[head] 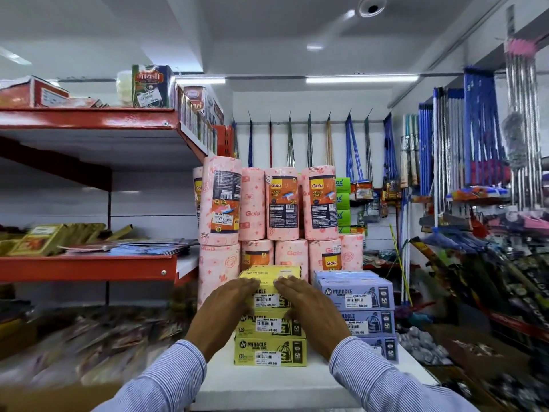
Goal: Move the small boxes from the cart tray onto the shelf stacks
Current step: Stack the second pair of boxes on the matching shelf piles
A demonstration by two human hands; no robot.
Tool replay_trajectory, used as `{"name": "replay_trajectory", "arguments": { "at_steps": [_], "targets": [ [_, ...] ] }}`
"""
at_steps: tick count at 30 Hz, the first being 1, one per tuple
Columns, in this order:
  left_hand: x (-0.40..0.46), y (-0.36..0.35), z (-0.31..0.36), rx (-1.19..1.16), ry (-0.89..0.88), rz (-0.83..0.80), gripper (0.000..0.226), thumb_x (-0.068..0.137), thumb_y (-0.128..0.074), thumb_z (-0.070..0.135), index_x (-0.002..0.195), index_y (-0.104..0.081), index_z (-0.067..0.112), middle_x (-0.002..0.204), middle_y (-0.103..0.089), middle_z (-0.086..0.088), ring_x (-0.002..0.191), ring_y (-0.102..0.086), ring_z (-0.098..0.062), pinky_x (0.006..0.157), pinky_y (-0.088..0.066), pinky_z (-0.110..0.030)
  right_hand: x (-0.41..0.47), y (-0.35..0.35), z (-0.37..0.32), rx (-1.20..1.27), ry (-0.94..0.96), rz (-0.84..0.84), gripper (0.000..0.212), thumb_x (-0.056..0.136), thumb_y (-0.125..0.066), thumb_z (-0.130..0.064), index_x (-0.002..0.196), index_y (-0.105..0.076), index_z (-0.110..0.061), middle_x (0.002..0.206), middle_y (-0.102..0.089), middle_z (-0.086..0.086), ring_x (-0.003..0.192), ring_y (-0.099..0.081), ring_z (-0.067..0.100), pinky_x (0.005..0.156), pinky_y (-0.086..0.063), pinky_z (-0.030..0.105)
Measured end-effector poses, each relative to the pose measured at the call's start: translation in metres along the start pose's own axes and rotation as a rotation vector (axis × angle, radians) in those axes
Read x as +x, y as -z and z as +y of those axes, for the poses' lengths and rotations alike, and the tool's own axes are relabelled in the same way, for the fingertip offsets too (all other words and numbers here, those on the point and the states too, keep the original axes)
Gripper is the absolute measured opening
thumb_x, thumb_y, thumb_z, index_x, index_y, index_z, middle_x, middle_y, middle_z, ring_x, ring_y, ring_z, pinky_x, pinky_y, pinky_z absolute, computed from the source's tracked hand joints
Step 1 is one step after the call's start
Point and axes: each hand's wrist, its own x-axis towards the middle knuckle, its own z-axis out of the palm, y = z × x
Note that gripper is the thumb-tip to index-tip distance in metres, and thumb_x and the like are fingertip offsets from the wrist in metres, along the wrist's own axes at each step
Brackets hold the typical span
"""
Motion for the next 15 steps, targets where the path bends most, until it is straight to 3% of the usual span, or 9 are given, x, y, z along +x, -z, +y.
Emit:
{"name": "replay_trajectory", "arguments": {
  "at_steps": [5,9,11,15],
  "targets": [
    [-0.002,0.001,0.003,0.057,-0.035,0.029,0.053,0.09,-0.067,0.014,0.139,-0.049,0.02,0.143,-0.056,-0.004,0.13,-0.053,-0.02,0.107,-0.044,-0.034,-0.002,0.002,0.001,-0.04,0.044,-0.027,0.066,0.093,-0.059,-0.008,0.149,-0.025,-0.021,0.158,-0.028,0.002,0.146,-0.02,0.019,0.115,-0.027,0.039],
    [-0.003,-0.003,0.012,0.189,-0.149,0.031,0.071,0.09,-0.068,0.025,0.149,-0.029,0.016,0.158,-0.03,-0.004,0.149,-0.02,-0.019,0.119,-0.009,-0.034,-0.01,0.011,0.009,-0.174,0.078,-0.005,0.073,0.095,-0.055,-0.029,0.152,-0.01,-0.017,0.161,-0.005,0.007,0.148,0.002,0.024,0.12,-0.003,0.041],
    [-0.001,-0.007,0.023,0.212,-0.202,0.049,0.075,0.088,-0.069,0.025,0.15,-0.027,0.014,0.159,-0.027,-0.006,0.149,-0.012,-0.019,0.119,-0.005,-0.037,-0.016,0.02,0.018,-0.262,0.06,0.012,0.074,0.096,-0.051,-0.036,0.152,-0.006,-0.017,0.16,0.002,0.008,0.147,0.007,0.028,0.121,-0.005,0.047],
    [0.01,-0.019,0.056,0.194,-0.285,0.044,0.073,0.091,-0.067,0.018,0.15,-0.025,0.014,0.159,-0.027,-0.008,0.148,-0.012,-0.018,0.119,-0.005,-0.033,-0.038,0.044,0.042,-0.343,-0.009,0.027,0.072,0.093,-0.058,-0.035,0.151,-0.02,-0.015,0.161,-0.011,0.013,0.147,-0.006,0.036,0.118,-0.019,0.056]
  ]
}}
